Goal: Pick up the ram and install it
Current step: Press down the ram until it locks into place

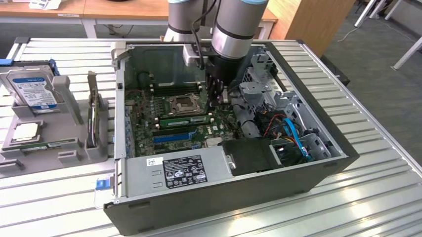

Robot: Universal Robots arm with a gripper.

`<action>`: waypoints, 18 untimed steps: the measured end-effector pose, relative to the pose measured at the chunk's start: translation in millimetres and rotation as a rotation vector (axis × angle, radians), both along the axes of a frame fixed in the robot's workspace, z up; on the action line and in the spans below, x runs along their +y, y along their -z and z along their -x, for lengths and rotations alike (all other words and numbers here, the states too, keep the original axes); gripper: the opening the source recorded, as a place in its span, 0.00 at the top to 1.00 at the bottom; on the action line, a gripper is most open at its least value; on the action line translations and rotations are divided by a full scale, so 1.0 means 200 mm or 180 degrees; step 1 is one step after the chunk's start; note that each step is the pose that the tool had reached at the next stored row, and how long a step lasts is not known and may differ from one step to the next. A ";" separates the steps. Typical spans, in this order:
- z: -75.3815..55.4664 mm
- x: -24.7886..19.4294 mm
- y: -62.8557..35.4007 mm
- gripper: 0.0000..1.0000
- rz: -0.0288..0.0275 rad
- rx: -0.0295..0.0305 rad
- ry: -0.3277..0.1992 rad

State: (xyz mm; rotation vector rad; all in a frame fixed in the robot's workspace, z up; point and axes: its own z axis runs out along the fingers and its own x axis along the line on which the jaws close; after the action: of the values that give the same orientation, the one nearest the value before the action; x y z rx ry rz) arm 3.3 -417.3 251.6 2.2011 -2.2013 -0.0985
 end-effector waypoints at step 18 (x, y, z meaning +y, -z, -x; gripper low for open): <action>0.00 0.016 0.025 0.90 0.0000 0.0000 0.0000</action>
State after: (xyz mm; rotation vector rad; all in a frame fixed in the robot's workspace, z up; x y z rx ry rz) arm 3.3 -414.1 246.5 2.2010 -2.2013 -0.0985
